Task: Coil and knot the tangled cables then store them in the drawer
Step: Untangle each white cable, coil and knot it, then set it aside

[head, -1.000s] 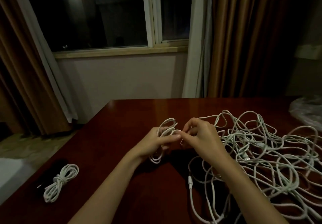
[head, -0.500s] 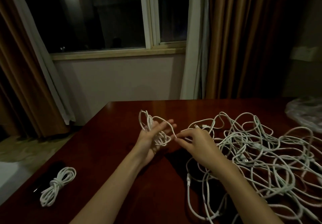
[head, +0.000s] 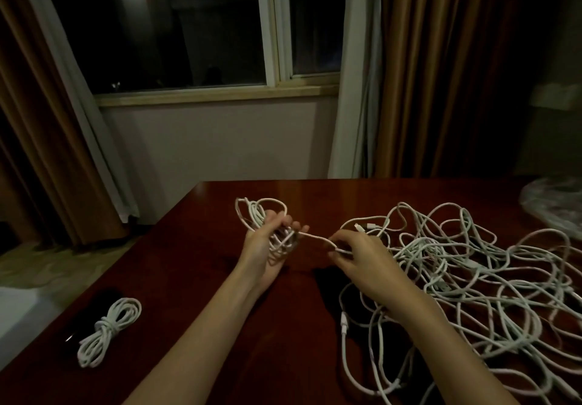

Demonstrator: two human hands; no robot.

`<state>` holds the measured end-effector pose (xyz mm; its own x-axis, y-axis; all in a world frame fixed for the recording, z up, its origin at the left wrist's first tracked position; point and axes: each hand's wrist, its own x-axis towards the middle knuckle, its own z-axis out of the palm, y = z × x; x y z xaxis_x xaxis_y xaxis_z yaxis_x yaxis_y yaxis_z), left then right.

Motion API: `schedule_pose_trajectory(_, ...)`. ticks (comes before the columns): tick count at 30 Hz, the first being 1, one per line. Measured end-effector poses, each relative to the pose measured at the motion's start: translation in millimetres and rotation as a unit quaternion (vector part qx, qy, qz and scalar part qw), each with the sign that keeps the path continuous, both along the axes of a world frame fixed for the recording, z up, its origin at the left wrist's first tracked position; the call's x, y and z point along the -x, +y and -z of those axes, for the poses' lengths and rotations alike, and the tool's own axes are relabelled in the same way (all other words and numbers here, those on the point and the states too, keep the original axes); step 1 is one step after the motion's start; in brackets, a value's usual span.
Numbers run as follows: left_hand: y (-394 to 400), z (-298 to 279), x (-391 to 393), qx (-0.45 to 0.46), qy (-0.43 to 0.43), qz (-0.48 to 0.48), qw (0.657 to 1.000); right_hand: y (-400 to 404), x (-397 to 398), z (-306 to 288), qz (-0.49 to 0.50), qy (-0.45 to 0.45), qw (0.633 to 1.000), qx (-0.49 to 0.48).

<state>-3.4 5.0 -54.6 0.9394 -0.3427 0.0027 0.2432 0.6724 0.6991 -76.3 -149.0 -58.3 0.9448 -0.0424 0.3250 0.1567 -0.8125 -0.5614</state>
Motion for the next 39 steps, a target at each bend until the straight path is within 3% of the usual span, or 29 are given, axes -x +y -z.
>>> schedule_pose_trajectory(5, 18.2, -2.9, -16.8, 0.047, 0.011, -0.081, 0.995, -4.8, 1.3, -2.8, -0.002, -0.013, 1.000, -0.009)
schedule_pose_trajectory(7, 22.6, -2.3, -18.9, 0.007, -0.012, -0.108, 0.994, -4.3, 2.6, -4.2, -0.007, -0.014, 0.999, -0.033)
schedule_pose_trajectory(9, 21.2, -1.6, -14.8, -0.101, -0.078, -0.111, 0.986, -3.3, 2.4, -5.1, -0.009, -0.030, 0.997, -0.068)
schedule_pose_trajectory(14, 3.8, -0.1, 9.9, -0.359, -0.252, 0.037, 0.898, -0.1, 3.7, -6.0, 0.007, -0.065, 0.993, -0.099)
schedule_pose_trajectory(16, 1.5, 0.4, 13.8, -0.396, -0.279, 0.102, 0.869, -0.5, 3.5, -5.6, 0.019, -0.073, 0.992, -0.097)
schedule_pose_trajectory(19, 6.4, -0.8, 12.4, -0.410, -0.282, 0.160, 0.853, -2.5, 3.5, -4.6, 0.032, -0.058, 0.987, -0.144)
schedule_pose_trajectory(26, 8.3, 0.6, 5.1, -0.312, -0.182, 0.098, 0.927, -0.7, 2.3, -3.6, 0.038, -0.057, 0.991, -0.118)
schedule_pose_trajectory(31, 8.4, -2.8, -3.0, -0.124, -0.087, 0.026, 0.988, -3.1, 0.9, -0.8, 0.031, -0.041, 0.993, -0.102)
schedule_pose_trajectory(33, 9.0, -2.1, -5.3, -0.122, -0.073, -0.016, 0.990, -2.4, 0.7, -0.9, 0.029, -0.042, 0.993, -0.103)
schedule_pose_trajectory(35, 7.9, 1.5, -4.2, -0.197, -0.085, -0.035, 0.976, -0.6, 1.3, -1.7, 0.029, -0.048, 0.993, -0.106)
schedule_pose_trajectory(39, -0.6, 3.6, 12.9, -0.277, -0.183, 0.048, 0.942, 3.7, 4.5, -4.3, 0.018, -0.034, 0.995, -0.092)
